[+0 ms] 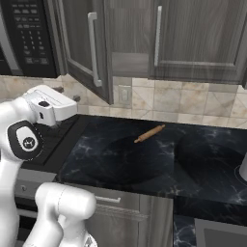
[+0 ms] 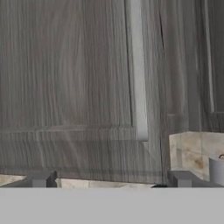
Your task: Close all open cabinet doors.
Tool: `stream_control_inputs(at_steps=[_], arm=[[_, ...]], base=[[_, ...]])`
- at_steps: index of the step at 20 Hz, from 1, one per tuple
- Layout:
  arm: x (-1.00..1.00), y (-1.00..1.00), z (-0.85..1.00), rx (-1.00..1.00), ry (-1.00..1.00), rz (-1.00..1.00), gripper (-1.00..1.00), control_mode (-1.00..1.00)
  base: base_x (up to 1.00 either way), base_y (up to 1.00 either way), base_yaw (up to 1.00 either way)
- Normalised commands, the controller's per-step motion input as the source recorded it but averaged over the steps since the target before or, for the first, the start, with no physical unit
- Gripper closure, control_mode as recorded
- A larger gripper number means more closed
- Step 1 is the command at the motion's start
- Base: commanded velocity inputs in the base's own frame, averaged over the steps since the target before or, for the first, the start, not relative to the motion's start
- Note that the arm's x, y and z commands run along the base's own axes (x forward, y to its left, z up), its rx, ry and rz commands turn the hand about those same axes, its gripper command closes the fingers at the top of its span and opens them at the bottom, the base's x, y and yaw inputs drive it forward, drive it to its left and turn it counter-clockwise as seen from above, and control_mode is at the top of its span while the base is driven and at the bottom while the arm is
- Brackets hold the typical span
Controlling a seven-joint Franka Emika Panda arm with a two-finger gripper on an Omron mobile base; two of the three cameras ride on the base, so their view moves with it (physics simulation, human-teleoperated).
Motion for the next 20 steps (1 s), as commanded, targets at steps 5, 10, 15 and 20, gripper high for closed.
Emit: stream_control_inputs(at_steps=[5,10,15,20], arm=[[0.34,-0.20,0.00,0.00,0.00,0.00,-1.00,-1.00],[0.13,-0.21,0.00,0.00,0.00,0.00,-1.00,-1.00],[0.12,-0.16,0.00,0.00,0.00,0.00,-1.00,-1.00],[0.09,-0.18,-0.02,0.00,0.00,0.00,-1.00,-1.00]], base=[[0.00,0.00,0.00],[0.00,0.00,0.00],[0.00,0.00,0.00],[0.00,0.00,0.00]])
